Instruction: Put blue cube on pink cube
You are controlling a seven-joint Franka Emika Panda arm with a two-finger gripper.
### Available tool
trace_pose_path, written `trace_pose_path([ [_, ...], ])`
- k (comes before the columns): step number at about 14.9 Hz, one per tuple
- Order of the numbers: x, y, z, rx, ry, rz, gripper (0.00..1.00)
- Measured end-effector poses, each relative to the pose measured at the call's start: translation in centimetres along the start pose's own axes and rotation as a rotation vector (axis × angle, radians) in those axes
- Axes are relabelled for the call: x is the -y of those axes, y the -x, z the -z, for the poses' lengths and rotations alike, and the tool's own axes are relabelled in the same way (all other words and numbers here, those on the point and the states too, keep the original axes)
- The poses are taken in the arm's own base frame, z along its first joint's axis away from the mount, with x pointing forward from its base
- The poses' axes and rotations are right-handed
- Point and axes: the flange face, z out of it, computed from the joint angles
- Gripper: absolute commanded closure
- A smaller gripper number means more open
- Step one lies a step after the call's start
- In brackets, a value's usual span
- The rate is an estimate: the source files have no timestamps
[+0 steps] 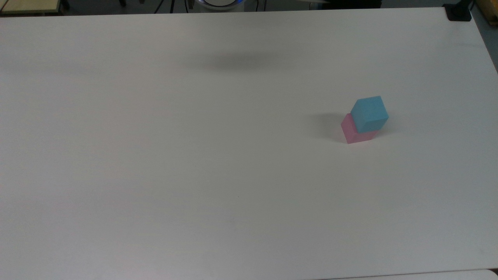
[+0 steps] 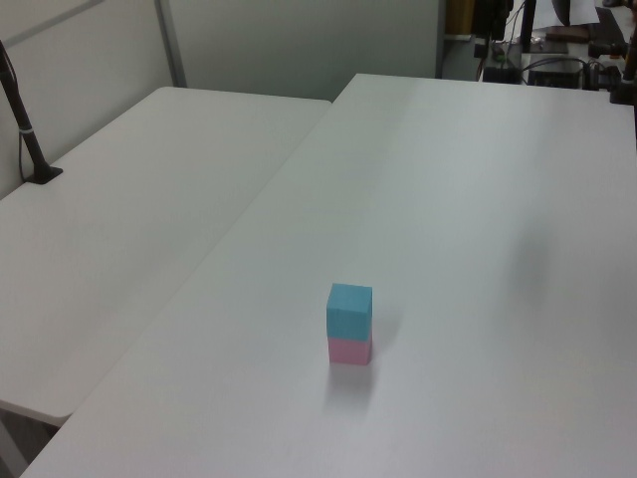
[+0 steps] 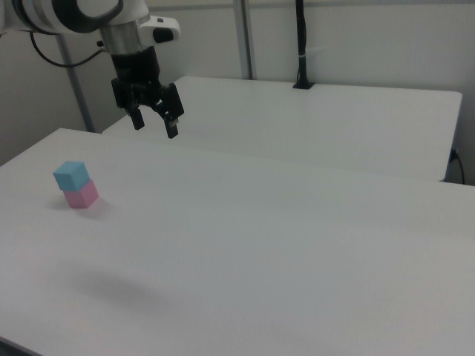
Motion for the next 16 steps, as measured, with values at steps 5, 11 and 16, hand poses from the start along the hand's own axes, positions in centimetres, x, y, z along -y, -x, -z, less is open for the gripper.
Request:
trace_pose_path([
  [5,0.02,-0.01,-0.01,0.0,0.0,0.001,0.0],
  [11,0.5,-0.01,-0.02,0.0,-0.002,0.014,0.0],
  [16,0.36,-0.02,-0.04,0.001,-0.003,0.012,0.0],
])
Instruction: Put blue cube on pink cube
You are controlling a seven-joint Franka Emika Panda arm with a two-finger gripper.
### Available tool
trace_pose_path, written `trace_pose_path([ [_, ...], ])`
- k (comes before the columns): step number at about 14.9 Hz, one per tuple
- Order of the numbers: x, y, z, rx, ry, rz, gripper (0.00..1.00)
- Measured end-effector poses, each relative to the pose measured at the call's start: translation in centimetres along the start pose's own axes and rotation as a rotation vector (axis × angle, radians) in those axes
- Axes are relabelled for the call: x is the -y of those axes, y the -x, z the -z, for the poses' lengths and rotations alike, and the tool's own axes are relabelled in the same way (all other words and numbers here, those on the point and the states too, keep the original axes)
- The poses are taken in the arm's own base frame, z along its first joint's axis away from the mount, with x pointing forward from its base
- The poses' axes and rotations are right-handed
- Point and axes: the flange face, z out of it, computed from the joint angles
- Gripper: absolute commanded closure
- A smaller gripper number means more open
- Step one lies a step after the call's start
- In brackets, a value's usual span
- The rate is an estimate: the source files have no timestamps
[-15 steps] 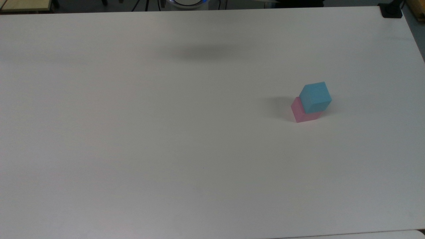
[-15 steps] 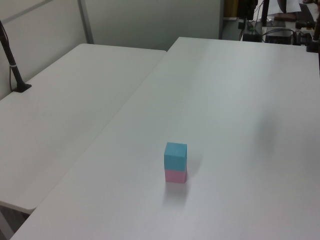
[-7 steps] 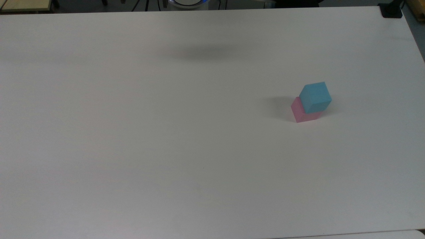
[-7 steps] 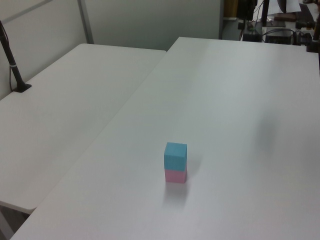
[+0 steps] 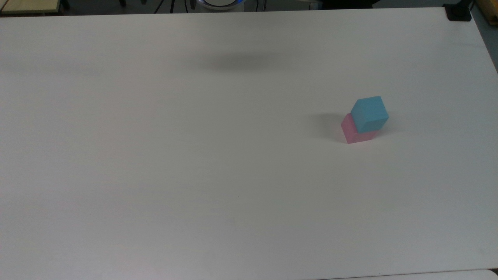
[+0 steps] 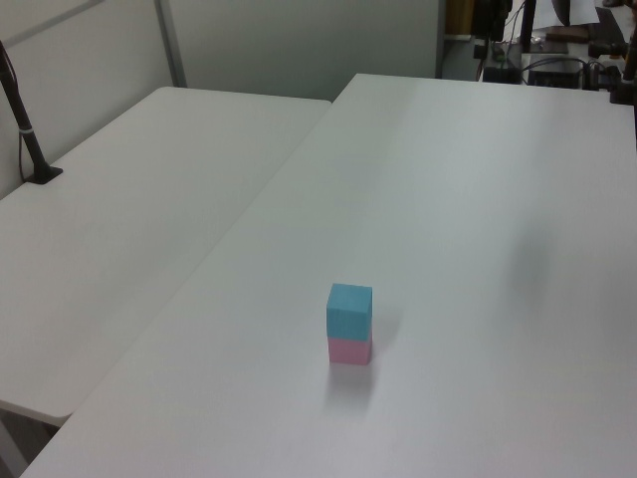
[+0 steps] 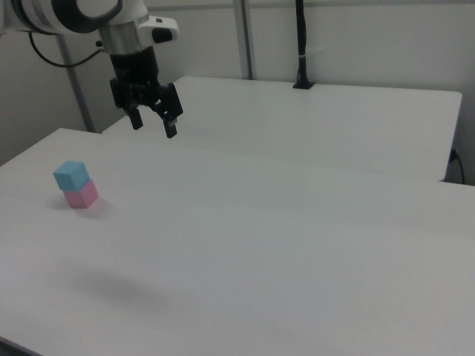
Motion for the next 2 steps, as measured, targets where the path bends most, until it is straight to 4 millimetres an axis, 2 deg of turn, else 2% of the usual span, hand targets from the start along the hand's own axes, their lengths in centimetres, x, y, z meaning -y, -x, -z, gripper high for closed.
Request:
trace_pose_path([
  [2,0.07,0.0,0.0,0.0,0.0,0.001,0.0],
])
